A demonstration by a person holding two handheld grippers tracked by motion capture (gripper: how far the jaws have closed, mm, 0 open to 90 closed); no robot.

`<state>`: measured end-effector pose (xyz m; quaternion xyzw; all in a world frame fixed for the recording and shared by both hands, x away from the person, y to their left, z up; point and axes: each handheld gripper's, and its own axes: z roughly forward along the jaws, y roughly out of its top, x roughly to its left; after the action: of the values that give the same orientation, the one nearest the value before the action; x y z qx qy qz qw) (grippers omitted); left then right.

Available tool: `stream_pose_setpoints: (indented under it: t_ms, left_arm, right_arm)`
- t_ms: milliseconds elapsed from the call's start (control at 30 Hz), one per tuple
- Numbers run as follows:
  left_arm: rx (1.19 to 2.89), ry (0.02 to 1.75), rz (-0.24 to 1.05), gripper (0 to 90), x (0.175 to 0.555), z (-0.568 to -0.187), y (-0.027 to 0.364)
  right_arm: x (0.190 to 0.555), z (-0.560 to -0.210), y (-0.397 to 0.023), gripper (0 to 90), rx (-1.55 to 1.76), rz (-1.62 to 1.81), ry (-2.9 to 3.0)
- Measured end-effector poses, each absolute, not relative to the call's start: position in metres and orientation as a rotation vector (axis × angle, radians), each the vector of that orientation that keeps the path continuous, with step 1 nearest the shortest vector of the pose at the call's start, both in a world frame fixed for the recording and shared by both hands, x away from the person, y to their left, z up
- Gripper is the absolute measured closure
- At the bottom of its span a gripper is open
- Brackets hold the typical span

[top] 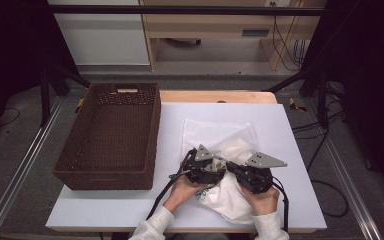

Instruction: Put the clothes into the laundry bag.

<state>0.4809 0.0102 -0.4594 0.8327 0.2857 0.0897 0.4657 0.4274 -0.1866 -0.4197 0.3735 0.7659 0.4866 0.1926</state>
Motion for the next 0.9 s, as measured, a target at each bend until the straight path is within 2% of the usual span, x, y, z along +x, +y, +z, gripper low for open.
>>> stream_pose_setpoints:
  t_ms: [33,67,100,133,300,533,567,633,800,833,900]
  left_arm:
    - [2.044,0.702,0.220,55.8,0.481,-0.459,0.010]
    - [2.051,0.683,0.252,55.8,0.477,-0.458,0.009]
    - [2.061,0.667,0.282,66.6,0.472,-0.456,0.007]
    - [2.069,0.626,0.335,68.7,0.462,-0.451,0.006]
    - [2.076,0.542,0.418,70.6,0.441,-0.439,0.003]
    - [2.085,0.758,0.485,69.8,0.470,-0.454,-0.012]
    - [2.057,0.816,0.437,69.2,0.479,-0.457,-0.009]
    - [2.055,0.795,0.455,67.0,0.476,-0.455,-0.008]
    - [2.064,0.730,0.469,39.4,0.461,-0.444,0.002]
    - [2.054,0.693,0.487,36.0,0.452,-0.433,0.017]
    - [2.040,0.686,0.490,35.8,0.448,-0.428,0.026]
  right_arm:
    - [0.428,-0.420,-0.188,89.1,1.053,1.376,2.148]
    - [0.428,-0.420,-0.188,89.1,1.053,1.376,2.148]
    - [0.429,-0.420,-0.189,89.1,1.055,1.404,2.141]
    - [0.428,-0.420,-0.190,89.1,1.055,1.406,2.137]
    - [0.426,-0.417,-0.190,89.1,1.038,1.433,2.136]
    - [0.420,-0.410,-0.189,89.2,1.007,1.463,2.145]
    - [0.420,-0.410,-0.190,89.2,1.011,1.444,2.145]
    - [0.421,-0.411,-0.191,89.2,1.024,1.417,2.150]
    - [0.422,-0.415,-0.193,89.0,1.050,1.397,2.151]
    - [0.422,-0.416,-0.194,88.9,1.047,1.391,2.151]
    - [0.421,-0.416,-0.194,88.9,1.046,1.388,2.153]
